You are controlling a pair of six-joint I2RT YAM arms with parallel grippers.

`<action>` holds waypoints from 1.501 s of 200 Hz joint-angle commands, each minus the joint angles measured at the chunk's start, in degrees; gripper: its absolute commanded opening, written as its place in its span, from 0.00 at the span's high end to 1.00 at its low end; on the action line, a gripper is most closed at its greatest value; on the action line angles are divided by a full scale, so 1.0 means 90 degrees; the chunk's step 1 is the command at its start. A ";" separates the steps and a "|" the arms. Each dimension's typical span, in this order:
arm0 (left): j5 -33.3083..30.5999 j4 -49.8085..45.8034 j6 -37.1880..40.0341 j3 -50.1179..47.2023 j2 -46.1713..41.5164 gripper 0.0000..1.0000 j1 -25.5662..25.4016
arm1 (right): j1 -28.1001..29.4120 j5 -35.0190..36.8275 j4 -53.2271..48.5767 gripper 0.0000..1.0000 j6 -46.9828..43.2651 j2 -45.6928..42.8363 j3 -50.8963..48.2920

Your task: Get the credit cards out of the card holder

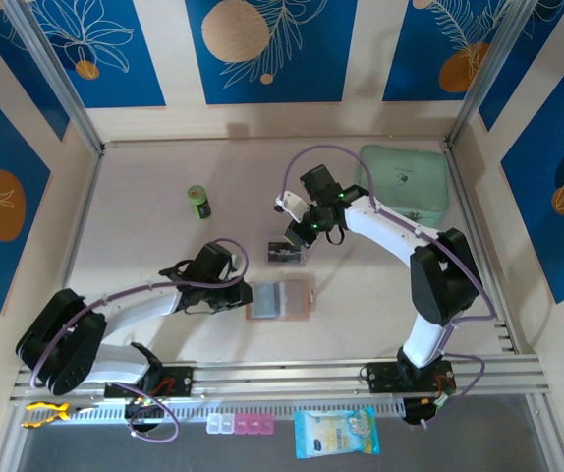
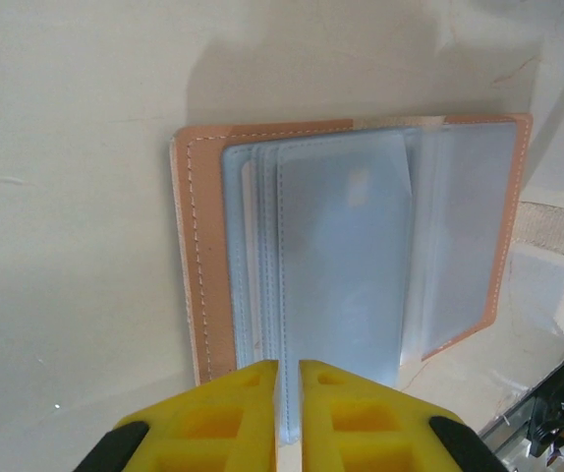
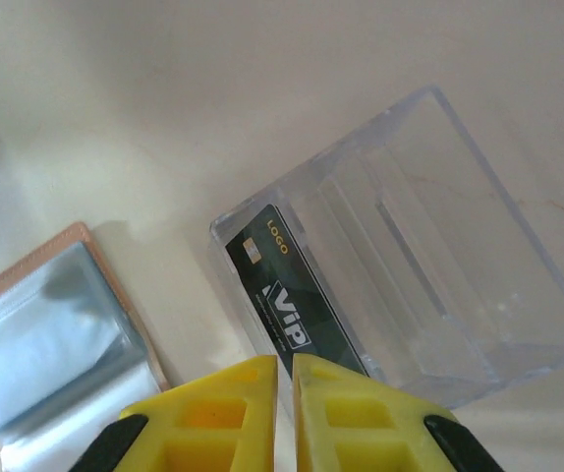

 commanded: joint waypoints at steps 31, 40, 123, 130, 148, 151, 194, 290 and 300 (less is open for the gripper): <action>0.0129 0.0135 0.0157 0.0196 0.0275 0.87 0.0080 | 0.0317 0.0518 0.1461 0.87 0.3366 -0.0907 -0.1076; 0.0125 0.0140 0.0177 0.0199 0.0305 0.87 0.0075 | 0.0422 0.0545 0.1708 0.87 0.3669 -0.1062 -0.1328; 0.0144 0.0320 0.0112 0.0068 0.0282 0.88 0.0090 | 0.1412 0.0940 0.2084 0.87 0.5885 -0.1581 -0.2437; 0.0144 0.0299 0.0118 0.0063 0.0260 0.88 0.0087 | 0.1454 0.0880 0.2089 0.87 0.6014 -0.1570 -0.2493; 0.0144 0.0244 0.0145 0.0067 0.0240 0.88 0.0092 | 0.1620 0.0922 0.2082 0.87 0.6313 -0.1576 -0.2640; 0.0144 0.0243 0.0144 0.0069 0.0231 0.88 0.0091 | 0.1641 0.0925 0.2087 0.87 0.6380 -0.1572 -0.2679; 0.0173 0.0244 0.0105 0.0066 0.0236 0.89 0.0091 | 0.1929 0.0780 0.2461 0.84 0.6881 -0.1504 -0.3096; 0.0141 0.0037 0.0196 -0.0002 0.0134 0.90 0.0127 | 0.2240 0.0723 0.2796 0.81 0.7220 -0.1278 -0.3282; 0.0144 0.0033 0.0217 -0.0002 0.0087 0.90 0.0130 | 0.2247 0.0714 0.2837 0.80 0.7198 -0.1284 -0.3288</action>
